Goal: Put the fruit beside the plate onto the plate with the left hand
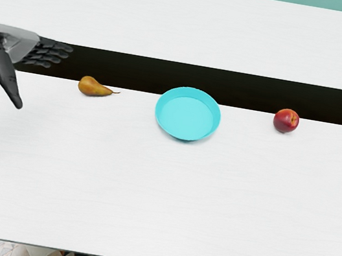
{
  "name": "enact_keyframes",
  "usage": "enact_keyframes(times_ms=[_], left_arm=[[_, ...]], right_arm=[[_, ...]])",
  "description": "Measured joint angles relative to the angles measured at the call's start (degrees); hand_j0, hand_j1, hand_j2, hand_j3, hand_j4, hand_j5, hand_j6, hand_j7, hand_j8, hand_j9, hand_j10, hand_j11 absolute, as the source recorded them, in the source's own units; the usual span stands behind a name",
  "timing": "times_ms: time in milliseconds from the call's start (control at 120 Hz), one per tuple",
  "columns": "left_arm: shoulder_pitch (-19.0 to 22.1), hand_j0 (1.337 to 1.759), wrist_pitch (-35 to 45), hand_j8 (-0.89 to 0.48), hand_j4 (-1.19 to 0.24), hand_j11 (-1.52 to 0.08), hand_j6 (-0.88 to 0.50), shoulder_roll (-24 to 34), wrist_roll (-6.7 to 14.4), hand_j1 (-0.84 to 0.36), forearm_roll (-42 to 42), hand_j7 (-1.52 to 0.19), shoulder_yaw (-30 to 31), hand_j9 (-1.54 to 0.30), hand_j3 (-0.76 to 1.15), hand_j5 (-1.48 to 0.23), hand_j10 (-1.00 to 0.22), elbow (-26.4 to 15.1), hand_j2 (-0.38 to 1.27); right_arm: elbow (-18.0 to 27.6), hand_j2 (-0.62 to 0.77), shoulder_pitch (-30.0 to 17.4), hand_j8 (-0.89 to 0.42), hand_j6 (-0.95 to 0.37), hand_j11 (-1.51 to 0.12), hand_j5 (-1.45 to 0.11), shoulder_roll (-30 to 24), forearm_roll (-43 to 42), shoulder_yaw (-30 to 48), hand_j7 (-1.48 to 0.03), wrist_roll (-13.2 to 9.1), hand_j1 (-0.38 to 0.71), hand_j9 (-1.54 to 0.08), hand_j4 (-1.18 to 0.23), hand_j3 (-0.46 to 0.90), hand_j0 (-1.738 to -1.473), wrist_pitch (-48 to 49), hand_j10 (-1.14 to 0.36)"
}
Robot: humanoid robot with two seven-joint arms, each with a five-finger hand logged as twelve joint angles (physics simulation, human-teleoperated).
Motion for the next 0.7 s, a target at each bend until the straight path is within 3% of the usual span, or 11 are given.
enact_keyframes(times_ms=[108,183,225,358,442,542,700], left_arm=[[-0.17,1.658,0.00,0.00,0.00,0.00,-0.01,-0.18,0.44,0.35,0.11,0.00,-0.01,0.00,0.00,0.00,0.00,0.53,0.00],[-1.66,1.658,-0.01,-0.01,0.00,0.00,-0.01,-2.20,3.28,0.35,0.07,0.00,-0.04,0.00,0.00,0.00,0.00,1.55,0.00],[-3.92,1.658,-0.01,-0.01,-0.01,0.00,-0.01,-5.94,6.41,0.35,0.97,0.00,0.03,0.00,0.00,0.00,0.00,2.68,0.00],[-7.45,1.658,0.01,-0.01,0.00,0.00,-0.01,-14.11,20.53,0.35,8.69,0.00,0.14,0.00,0.00,0.00,0.00,4.93,0.00],[-8.76,1.658,0.26,0.00,0.00,0.00,-0.01,-16.85,25.90,0.35,12.38,0.00,0.24,0.00,0.00,0.00,0.00,6.38,0.00],[-8.40,1.658,3.90,0.00,0.00,0.00,0.00,-22.90,28.69,0.35,18.59,0.00,0.31,0.00,0.00,0.00,0.00,6.98,0.00],[-7.84,1.658,12.88,0.00,0.00,0.00,0.00,-28.81,30.04,0.35,27.18,0.00,1.04,0.00,0.00,0.00,0.00,7.85,0.00]], right_arm=[[0.00,-0.01,0.04,-0.03,-0.03,-0.04,-0.04,0.00,-0.01,-0.06,-0.04,-0.15,-0.31,-0.04,-0.03,0.00,-1.658,-0.01,-0.03],[0.12,-0.01,-0.72,-0.03,-0.03,-0.04,-0.04,0.00,0.02,-0.11,-0.04,-0.19,-0.31,-0.04,-0.03,0.00,-1.658,0.04,-0.03],[0.10,-0.01,-1.18,-0.03,-0.03,-0.04,-0.04,0.00,0.01,-0.13,-0.04,-0.20,-0.31,-0.04,-0.03,0.00,-1.658,0.05,-0.03],[0.04,-0.01,-1.82,-0.03,-0.03,-0.04,-0.04,0.00,0.02,-0.16,-0.04,-0.22,-0.31,-0.04,-0.03,0.00,-1.658,0.07,-0.03],[0.02,-0.01,-1.95,-0.03,-0.03,-0.04,-0.04,0.00,0.01,-0.14,-0.04,-0.22,-0.31,-0.04,-0.03,0.00,-1.658,0.07,-0.03],[0.02,-0.01,-2.02,-0.03,-0.03,-0.04,-0.04,0.00,0.01,-0.11,-0.04,-0.23,-0.31,-0.04,-0.03,0.00,-1.658,0.07,-0.03],[0.01,-0.01,-2.05,-0.03,-0.03,-0.04,-0.04,0.00,-0.01,-0.10,-0.04,-0.23,-0.31,-0.04,-0.03,0.00,-1.658,0.08,-0.03]])
